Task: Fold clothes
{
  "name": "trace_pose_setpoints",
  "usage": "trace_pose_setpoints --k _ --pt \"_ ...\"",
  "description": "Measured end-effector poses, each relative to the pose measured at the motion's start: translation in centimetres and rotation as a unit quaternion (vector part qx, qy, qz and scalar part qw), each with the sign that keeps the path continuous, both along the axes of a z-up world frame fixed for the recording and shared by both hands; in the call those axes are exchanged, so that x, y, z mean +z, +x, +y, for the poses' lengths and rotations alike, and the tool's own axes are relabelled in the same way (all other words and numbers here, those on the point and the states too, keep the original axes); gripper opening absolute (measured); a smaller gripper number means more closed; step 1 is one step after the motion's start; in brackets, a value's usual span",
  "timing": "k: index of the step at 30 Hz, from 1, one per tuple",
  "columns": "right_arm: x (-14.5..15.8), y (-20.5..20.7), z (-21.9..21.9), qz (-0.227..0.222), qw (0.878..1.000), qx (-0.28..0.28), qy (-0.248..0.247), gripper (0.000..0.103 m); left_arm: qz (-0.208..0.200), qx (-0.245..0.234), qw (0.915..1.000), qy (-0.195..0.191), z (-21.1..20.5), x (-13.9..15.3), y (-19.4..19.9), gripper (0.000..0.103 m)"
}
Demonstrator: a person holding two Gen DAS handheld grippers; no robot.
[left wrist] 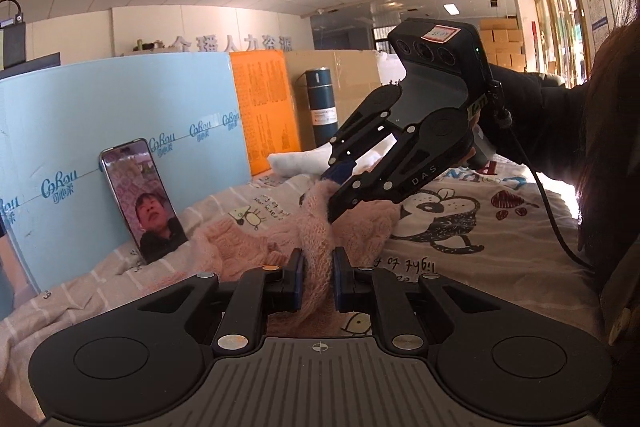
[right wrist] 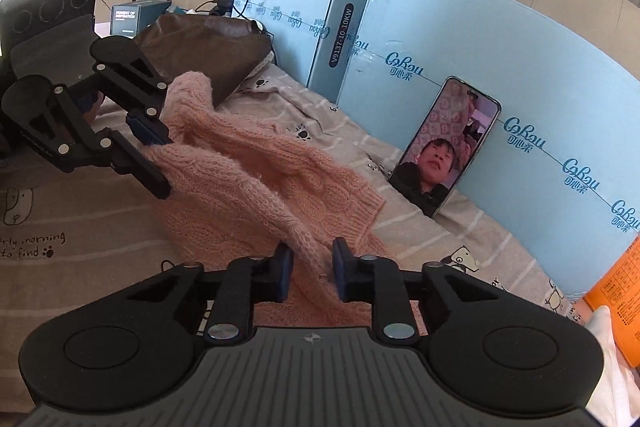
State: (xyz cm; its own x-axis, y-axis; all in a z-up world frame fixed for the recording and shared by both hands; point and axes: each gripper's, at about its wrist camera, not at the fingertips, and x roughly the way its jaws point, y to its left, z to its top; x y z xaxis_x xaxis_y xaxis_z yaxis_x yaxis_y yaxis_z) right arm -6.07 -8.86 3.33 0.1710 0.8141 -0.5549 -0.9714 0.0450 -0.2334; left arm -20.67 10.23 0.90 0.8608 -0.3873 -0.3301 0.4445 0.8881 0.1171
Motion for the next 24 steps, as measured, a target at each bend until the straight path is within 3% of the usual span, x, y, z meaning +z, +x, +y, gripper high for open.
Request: trace_pose_setpoints --k 5,10,20,23,24 --pt "1.2 -2.9 -3.5 0.012 0.999 -0.009 0.028 0.010 0.009 -0.015 0.9990 -0.041 0.5 0.0 -1.0 0.011" --pt "1.4 -6.2 -6.2 0.032 0.998 -0.025 0.041 0.010 0.037 -0.032 0.9974 -0.053 0.2 -0.2 -2.2 0.011" --pt "-0.9 -8.3 -8.3 0.159 0.985 -0.052 0.030 0.010 0.125 -0.033 0.9911 -0.032 -1.0 -2.4 -3.2 0.012" --pt "-1.1 -8.1 -9.1 0.173 0.980 -0.081 0.048 0.014 0.136 -0.026 0.9897 -0.033 -1.2 -2.8 -3.5 0.013" --pt "-1.2 -8.1 -9.4 0.178 0.978 -0.091 0.054 0.025 0.134 -0.024 0.9901 -0.034 -1.2 -2.8 -3.7 0.016"
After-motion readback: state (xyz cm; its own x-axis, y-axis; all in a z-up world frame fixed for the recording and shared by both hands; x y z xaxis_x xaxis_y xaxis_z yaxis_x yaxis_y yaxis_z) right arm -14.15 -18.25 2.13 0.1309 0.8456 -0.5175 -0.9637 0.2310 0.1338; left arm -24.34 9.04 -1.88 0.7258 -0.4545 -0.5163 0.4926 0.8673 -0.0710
